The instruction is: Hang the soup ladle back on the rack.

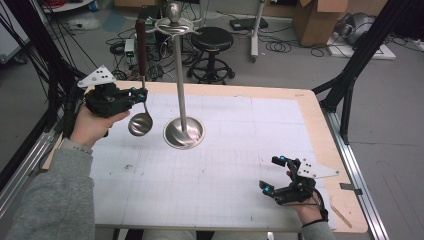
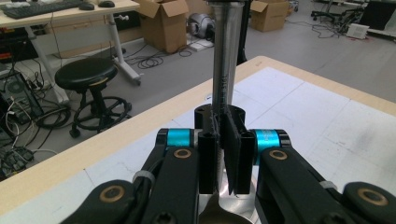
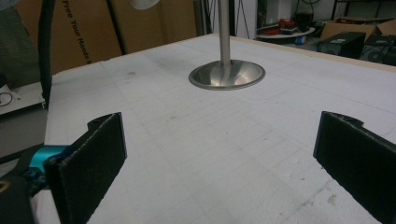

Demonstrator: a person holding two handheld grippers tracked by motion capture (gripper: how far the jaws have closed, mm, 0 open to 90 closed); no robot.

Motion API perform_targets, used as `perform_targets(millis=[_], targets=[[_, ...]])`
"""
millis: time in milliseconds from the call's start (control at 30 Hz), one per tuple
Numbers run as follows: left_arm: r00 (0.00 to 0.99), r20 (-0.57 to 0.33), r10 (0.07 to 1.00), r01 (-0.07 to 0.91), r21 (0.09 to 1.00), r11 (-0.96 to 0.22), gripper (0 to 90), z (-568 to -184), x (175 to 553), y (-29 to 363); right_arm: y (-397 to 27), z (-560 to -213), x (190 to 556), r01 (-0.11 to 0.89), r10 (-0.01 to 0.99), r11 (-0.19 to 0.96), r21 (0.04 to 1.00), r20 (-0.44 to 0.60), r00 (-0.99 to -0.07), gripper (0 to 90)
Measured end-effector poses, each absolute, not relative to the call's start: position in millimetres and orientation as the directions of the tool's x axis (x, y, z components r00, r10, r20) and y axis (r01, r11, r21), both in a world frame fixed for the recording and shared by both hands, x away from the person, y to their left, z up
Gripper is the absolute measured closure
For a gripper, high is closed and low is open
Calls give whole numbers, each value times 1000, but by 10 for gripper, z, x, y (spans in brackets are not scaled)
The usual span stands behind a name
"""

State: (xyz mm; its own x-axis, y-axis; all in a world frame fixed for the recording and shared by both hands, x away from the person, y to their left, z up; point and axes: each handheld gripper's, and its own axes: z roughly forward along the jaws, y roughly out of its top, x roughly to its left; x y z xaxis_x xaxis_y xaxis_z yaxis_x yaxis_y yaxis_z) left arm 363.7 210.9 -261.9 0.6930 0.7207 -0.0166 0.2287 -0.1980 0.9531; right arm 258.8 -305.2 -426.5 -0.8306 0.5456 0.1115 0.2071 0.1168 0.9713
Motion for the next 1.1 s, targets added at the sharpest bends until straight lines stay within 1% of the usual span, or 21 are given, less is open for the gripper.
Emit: perform_targets(millis=[467,567,833,1100], targets=[[699,-21,714,241,948,-208,842,-2648,3671,2029,-3044,-4268,2584,211,545,119,970,113,-830,15],[695,-10,719,233,949,-212,842,-2645,3663,2000,-3040,-4266,2583,210,542,121,970,113,-833,15],[696,-26,718,247,947,-205,842,-2653,3690,1946,-3041,-4269,2586,210,540,122,970,112,-834,15],[694,-21,719,253,943,-217,842,-2626,3701,1894,-3039,-4270,2586,209,540,127,970,109,-835,15]])
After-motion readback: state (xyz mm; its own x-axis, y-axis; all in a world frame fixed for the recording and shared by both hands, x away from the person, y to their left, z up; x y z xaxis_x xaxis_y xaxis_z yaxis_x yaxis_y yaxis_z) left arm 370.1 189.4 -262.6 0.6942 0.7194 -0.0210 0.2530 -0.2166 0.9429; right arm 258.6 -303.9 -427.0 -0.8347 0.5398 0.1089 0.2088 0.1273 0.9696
